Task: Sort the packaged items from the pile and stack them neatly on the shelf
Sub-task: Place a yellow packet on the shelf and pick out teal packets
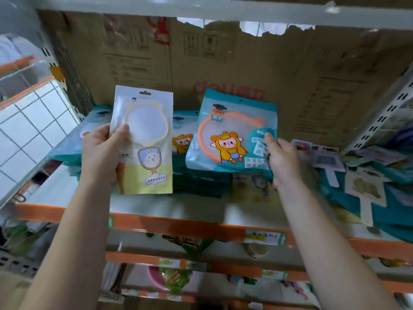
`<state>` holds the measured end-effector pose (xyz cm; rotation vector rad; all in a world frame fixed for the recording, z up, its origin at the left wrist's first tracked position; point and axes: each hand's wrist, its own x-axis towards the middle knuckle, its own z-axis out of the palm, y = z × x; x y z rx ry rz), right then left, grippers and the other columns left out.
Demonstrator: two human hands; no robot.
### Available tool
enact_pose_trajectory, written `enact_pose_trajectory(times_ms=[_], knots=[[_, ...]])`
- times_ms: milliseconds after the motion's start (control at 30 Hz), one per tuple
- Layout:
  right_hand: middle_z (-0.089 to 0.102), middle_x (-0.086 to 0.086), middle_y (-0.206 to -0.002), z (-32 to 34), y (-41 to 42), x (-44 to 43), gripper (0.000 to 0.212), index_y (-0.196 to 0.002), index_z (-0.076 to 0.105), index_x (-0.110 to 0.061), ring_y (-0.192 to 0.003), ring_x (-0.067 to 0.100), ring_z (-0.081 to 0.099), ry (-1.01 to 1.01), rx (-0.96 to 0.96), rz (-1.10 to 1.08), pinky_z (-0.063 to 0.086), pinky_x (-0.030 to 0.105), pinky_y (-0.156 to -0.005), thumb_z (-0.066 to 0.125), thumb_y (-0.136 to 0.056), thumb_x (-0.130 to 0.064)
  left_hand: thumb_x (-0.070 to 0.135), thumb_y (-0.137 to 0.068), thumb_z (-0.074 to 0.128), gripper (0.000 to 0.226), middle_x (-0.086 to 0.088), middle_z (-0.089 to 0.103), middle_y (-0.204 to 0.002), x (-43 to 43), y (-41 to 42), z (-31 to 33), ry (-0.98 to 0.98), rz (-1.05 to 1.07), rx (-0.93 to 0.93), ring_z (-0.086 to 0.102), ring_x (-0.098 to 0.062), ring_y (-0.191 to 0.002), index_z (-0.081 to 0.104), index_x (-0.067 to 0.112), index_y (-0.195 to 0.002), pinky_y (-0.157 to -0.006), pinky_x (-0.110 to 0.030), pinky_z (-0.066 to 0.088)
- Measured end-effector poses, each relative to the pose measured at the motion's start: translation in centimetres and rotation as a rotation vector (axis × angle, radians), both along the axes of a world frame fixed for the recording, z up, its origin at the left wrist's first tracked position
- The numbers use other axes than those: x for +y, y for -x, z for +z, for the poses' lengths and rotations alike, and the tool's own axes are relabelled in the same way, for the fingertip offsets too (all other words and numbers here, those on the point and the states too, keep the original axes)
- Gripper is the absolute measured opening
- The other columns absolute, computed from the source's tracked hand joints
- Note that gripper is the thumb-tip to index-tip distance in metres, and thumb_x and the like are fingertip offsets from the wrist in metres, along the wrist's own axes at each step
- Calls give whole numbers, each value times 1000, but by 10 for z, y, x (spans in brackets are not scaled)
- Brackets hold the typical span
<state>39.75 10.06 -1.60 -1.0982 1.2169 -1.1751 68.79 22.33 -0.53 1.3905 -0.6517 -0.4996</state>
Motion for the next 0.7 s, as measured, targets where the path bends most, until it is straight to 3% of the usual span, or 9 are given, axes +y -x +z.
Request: enact_pose_trajectory(times_ms=[33,167,300,433,500,633,700], knots=[[73,5,-88,4,-10,-7,20,-94,62,-11,-73,13,73,8,6,24,57,25,-56,54,-99,-29,25,-93,63,15,11,65,-64,3,-4,-2,4,9,-3,59,-12,-56,68,22,-79,-59,-37,50],[69,7,-83,14,-53,-28,20,-88,60,-9,-63,11,70,9,15,111,54,23,-49,50,-102,-20,24,-93,63,8,4,67,-72,17,-20,-8,2,49,10,62,-16,-61,70,21,-89,-62,-36,52],[69,13,-97,13,-86,-42,13,-95,60,-6,-74,19,69,-28,116,254,59,34,-66,51,-101,-15,22,-95,62,11,-1,68,-77,26,-32,-8,-15,79,9,63,-19,-65,69,20,-87,-65,-38,52],[70,8,-88,18,-91,-41,4,-93,63,-5,-68,12,69,-15,272,429,59,25,-62,65,-89,-3,20,-95,61,10,8,71,-68,27,-38,-10,-8,102,15,67,-9,-59,68,18,-90,-57,-25,57],[71,6,-86,21,-87,-41,9,-89,63,-8,-66,9,69,22,344,469,57,22,-57,70,-85,-4,19,-96,60,11,11,69,-62,27,-38,-11,-7,109,11,64,-5,-54,68,18,-88,-50,-19,53],[74,4,-91,21,-82,-46,23,-96,67,-6,-78,15,72,83,491,470,59,29,-68,80,-79,-15,19,-97,58,13,12,66,-57,24,-34,-11,-16,94,12,61,-4,-49,67,16,-87,-44,-17,48],[74,2,-90,18,-80,-48,29,-97,69,-7,-77,14,72,110,581,453,57,27,-63,82,-76,-22,18,-97,58,13,11,66,-57,22,-31,-11,-16,82,18,61,-5,-49,66,16,-87,-44,-17,49]])
